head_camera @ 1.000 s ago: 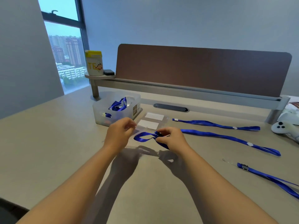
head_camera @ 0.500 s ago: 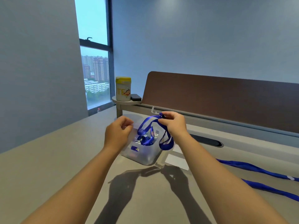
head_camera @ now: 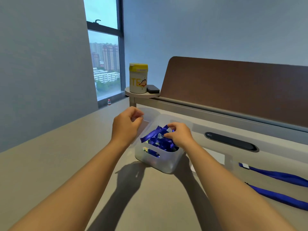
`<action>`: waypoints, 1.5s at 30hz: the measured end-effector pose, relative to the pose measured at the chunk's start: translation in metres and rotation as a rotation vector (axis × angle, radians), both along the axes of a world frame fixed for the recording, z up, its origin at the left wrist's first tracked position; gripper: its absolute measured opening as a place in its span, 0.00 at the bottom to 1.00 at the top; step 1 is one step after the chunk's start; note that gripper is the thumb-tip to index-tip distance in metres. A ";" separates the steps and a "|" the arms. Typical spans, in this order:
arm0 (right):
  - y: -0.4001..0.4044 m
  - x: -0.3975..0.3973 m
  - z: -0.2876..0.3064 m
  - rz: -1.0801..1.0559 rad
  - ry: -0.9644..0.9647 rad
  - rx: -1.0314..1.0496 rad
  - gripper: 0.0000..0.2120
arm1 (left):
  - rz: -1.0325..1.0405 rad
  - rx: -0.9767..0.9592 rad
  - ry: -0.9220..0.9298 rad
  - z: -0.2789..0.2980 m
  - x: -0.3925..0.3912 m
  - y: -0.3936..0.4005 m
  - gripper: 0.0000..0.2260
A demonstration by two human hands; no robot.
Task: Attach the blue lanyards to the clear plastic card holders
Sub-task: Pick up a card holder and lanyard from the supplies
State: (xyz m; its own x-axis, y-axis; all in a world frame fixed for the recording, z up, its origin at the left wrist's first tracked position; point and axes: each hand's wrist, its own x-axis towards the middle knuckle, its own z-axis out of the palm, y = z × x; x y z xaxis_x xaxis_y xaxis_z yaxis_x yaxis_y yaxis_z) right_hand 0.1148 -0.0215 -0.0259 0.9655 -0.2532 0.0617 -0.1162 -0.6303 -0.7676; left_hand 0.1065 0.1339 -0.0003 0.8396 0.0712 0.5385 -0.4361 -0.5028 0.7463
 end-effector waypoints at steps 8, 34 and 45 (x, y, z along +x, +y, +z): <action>-0.019 -0.064 0.019 -0.031 -0.095 -0.007 0.18 | -0.060 0.010 -0.004 0.005 -0.043 -0.007 0.06; -0.234 -0.381 -0.065 -0.442 0.240 -0.175 0.31 | -0.657 0.296 -0.098 -0.069 -0.255 -0.244 0.04; -0.248 -0.360 -0.085 -0.470 0.141 -0.331 0.08 | -0.649 0.367 -0.029 -0.085 -0.246 -0.266 0.05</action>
State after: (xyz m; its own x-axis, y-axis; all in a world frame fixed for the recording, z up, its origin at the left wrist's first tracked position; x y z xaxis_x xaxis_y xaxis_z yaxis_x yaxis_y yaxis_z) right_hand -0.2454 -0.2693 -0.1111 0.7588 -0.6451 0.0899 -0.5275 -0.6896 -0.4961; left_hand -0.1393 -0.1320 -0.0854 0.6368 -0.6226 0.4547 -0.7470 -0.3523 0.5637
